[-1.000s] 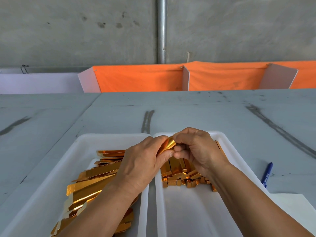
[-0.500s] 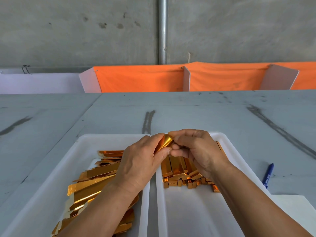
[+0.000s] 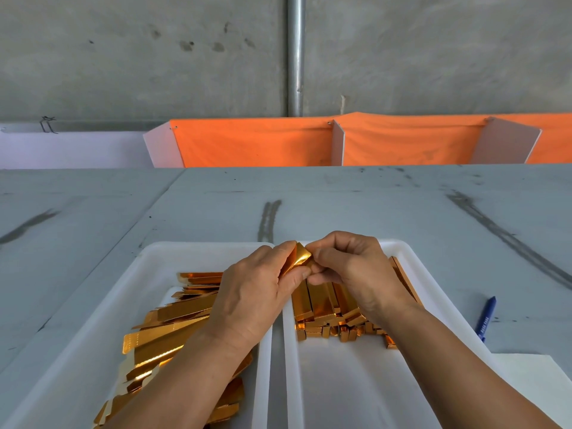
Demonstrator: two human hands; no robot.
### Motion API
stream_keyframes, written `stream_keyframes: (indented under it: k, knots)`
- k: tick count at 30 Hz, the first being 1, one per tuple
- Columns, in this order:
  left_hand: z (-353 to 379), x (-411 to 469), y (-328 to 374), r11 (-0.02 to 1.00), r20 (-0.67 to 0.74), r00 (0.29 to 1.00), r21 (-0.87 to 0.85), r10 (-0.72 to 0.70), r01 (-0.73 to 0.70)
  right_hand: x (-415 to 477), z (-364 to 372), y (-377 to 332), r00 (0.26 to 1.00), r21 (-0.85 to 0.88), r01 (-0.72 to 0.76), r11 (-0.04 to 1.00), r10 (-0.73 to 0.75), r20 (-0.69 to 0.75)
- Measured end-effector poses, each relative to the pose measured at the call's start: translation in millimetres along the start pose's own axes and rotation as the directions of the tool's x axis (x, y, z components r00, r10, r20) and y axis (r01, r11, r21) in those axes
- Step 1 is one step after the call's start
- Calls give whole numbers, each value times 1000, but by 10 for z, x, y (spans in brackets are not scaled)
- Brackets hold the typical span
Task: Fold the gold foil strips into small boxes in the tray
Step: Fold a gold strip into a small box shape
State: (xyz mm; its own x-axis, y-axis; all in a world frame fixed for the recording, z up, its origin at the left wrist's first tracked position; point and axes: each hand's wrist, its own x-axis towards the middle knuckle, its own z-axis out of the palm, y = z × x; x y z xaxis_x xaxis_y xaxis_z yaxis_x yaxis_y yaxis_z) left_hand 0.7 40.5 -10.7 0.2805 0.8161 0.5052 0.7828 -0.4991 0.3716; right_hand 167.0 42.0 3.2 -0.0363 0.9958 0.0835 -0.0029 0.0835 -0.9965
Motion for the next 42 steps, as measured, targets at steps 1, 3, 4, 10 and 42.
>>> stream_keyframes:
  k: [1,3,4,10,42]
  knots:
    - [-1,2,-7,1000,-2,1000,-1,-4,4,1,6,1,1000,-8,1,1000,-1,2]
    - [-7,4,-9,1000,9,1000,2,3,-3,6,11,-1,1000,-17,-6,1000,6,2]
    - [-9,5,-4,1000,20,1000,11,19,-19,10,10,1,1000,-25,-16,1000,16,0]
    - [1,41,-19,991,48,995,95,92,-96,47,-26,36,997,-142,-72,987,75,19]
    - [45,52,-42,970,-28,983,-173,-180,173,-47,130,71,949,-428,216,878,-292,-121]
